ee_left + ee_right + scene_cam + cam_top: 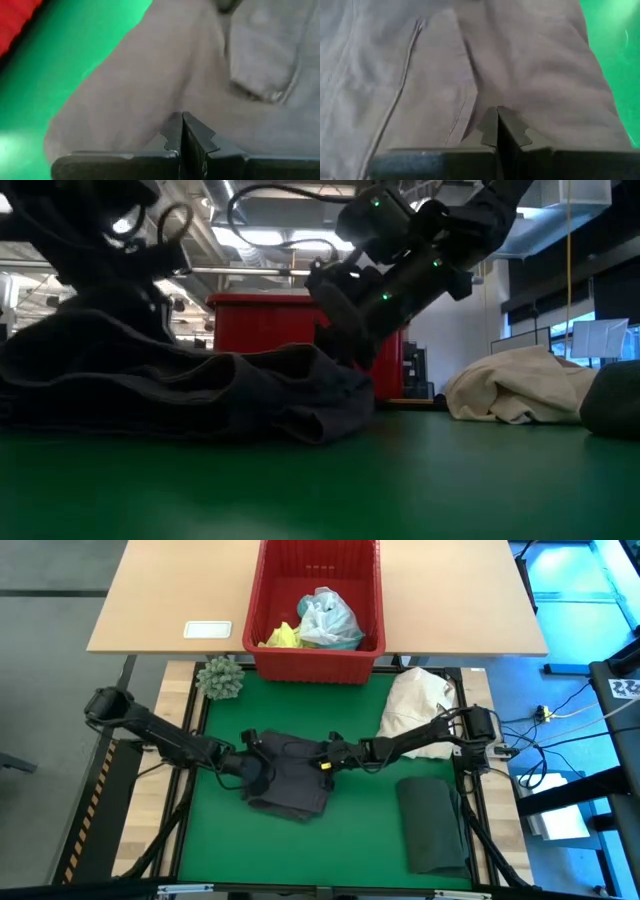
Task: Fold Laundry from Bin
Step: Fold the gray short
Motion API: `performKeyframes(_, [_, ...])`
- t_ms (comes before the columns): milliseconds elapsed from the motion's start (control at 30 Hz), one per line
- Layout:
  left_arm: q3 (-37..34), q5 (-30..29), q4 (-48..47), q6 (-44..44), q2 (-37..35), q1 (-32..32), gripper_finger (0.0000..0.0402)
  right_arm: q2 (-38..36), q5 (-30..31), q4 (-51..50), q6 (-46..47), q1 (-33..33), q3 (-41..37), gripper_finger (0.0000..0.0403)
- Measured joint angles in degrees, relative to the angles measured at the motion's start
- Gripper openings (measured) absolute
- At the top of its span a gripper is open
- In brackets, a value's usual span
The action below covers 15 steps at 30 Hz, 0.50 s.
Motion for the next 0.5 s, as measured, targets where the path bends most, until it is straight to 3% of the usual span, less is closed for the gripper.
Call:
performKeyframes(300, [-1.1,-0.3,1.4,-0.4,0.0,5.8,0.0002,0.0,0.5,-3.0,-1.2,-0.6,0.0,0.0001])
performKeyframes(500, [5.4,-1.7,0.8,7.9,-1.7,5.4,0.0001,-4.3,-0.7,-3.3,-3.2,-0.6,-0.1,0.0001])
